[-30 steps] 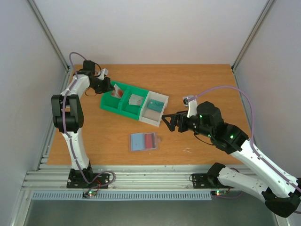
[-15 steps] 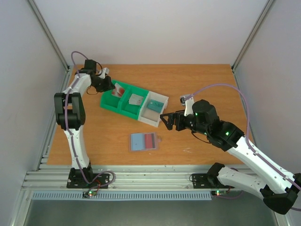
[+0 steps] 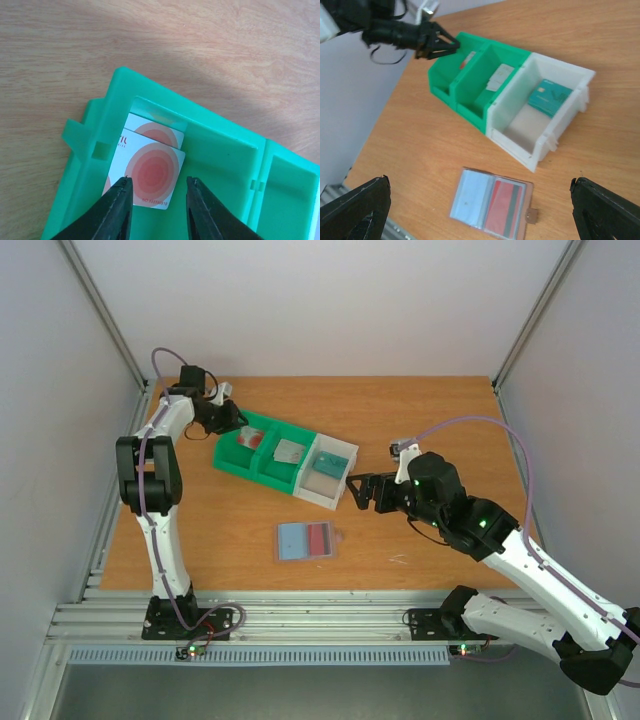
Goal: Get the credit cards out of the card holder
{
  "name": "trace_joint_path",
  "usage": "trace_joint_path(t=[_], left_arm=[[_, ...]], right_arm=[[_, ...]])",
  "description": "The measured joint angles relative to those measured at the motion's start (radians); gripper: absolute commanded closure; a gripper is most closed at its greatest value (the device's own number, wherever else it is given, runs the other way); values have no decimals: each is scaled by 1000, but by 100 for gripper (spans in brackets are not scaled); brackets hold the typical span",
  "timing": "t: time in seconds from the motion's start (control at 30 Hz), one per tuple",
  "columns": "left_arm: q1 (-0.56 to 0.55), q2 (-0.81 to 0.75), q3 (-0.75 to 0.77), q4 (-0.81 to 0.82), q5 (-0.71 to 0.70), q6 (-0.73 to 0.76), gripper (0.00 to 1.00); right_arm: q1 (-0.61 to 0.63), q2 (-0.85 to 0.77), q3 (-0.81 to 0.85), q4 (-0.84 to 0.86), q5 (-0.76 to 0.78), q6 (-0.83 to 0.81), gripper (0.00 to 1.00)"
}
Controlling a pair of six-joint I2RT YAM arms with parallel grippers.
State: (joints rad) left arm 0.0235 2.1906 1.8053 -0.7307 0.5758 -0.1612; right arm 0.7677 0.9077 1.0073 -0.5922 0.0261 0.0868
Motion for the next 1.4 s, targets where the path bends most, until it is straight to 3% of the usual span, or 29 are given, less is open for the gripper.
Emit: trace_joint_path(t=[0.33,0.5,0.7,0.93,1.03,1.4], left_arm=[[-2,-93,-44,24,36,-64,51],[-4,-226,-132,30,38,-99,40],[-30,-399,-280,17,4,-119,36],[-151,-564,-451,-46,-34,-119,41],[-207,-639,-530,-49,-34,-127,46],[-317,-887,-848,25,-4,-232,49]], right_arm=[[0,17,58,-208,199,170,1],[-1,13,70,-251,143,144,3],[-1,33,70,-271,27,128,15],[-1,89,-18,-231,-141,126,43],[0,108,-71,-197,-199,136,50],[70,240,-176,-34,-296,188,50]])
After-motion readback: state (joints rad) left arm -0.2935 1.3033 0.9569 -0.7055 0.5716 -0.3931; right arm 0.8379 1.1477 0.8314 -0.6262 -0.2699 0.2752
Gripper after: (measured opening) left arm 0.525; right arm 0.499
